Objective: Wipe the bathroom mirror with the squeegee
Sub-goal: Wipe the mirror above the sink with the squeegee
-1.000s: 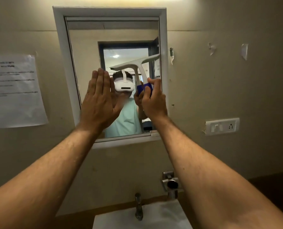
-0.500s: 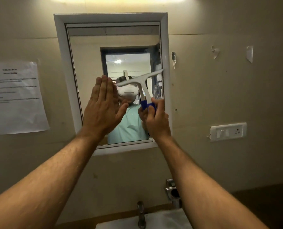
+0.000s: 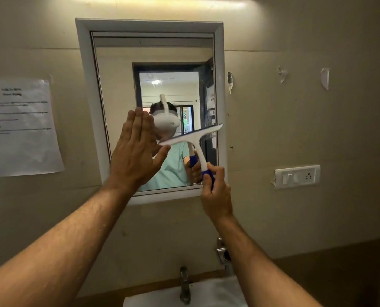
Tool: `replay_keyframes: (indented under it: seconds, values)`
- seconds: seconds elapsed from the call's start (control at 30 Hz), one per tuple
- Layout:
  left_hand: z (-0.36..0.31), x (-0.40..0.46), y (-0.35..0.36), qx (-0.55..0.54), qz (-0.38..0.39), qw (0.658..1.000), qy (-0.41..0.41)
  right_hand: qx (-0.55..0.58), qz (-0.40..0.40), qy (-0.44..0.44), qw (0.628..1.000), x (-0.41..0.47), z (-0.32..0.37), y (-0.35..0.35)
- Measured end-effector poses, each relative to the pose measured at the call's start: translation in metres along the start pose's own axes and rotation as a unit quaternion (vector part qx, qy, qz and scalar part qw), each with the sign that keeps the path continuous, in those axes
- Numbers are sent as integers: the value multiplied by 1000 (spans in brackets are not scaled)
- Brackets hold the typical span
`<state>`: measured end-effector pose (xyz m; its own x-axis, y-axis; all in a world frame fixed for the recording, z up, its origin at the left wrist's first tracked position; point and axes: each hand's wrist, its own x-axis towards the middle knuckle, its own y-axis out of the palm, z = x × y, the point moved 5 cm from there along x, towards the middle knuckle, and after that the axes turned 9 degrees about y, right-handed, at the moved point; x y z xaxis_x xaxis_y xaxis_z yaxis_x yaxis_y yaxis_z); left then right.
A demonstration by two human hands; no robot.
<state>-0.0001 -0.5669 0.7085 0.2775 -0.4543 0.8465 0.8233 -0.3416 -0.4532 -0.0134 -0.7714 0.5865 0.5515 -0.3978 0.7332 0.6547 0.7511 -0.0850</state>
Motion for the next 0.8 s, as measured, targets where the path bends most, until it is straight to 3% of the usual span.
replay_keyframes:
  seconds: [0.2,0.6,0.8]
  values:
    - [10,-13,-3,0,0,1000,-21,-30,-16,15,999,43,35,2]
    - [26,-50,17,-5,32,999,-38,-61,30,84,994,-58,-41,0]
    - [26,-57,6,-20,24,999,-30,-37,-15,55,998,-19,9,1]
